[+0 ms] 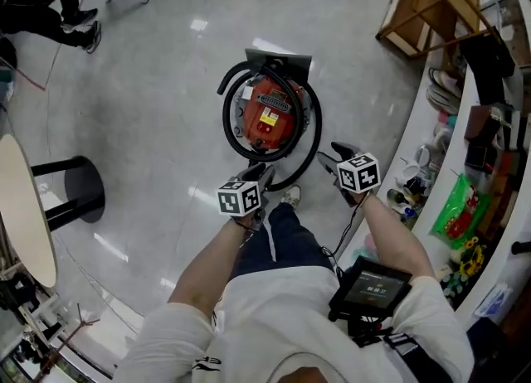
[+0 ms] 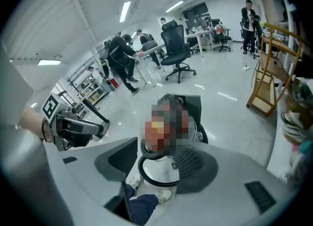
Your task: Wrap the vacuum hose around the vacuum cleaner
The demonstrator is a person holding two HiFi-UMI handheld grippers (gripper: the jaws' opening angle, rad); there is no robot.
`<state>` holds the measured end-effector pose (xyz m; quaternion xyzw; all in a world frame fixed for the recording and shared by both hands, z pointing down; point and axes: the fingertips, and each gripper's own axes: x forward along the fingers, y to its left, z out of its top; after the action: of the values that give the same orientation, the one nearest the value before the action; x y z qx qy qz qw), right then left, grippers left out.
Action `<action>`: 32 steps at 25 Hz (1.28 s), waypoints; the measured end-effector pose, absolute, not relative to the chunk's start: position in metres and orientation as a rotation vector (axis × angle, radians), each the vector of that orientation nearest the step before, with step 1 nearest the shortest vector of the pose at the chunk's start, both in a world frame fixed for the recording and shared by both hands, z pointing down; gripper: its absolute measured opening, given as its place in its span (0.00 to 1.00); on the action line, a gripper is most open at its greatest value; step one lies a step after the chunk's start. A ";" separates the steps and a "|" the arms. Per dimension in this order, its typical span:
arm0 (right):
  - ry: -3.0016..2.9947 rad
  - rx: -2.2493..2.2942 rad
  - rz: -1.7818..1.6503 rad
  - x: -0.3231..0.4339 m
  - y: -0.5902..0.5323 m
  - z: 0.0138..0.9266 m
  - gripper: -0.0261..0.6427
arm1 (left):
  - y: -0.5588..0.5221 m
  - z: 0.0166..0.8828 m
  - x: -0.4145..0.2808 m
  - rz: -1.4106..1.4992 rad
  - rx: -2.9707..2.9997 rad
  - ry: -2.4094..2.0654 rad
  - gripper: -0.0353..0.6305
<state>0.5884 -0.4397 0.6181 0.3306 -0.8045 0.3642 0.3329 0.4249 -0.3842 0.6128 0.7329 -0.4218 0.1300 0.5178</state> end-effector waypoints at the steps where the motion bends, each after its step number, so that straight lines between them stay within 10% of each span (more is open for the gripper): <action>1: -2.110 0.868 0.948 0.586 -0.435 0.607 0.39 | -0.383 0.602 0.422 0.323 1.775 -1.025 0.21; 32: -2.279 1.341 0.721 0.395 -0.157 0.396 0.26 | -0.186 0.403 0.308 0.359 2.411 -1.051 0.06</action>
<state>0.3946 -0.1565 0.3958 0.4796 -0.8148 0.2579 0.1991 0.3084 -0.1864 0.4025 0.8814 -0.3843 0.1311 0.2414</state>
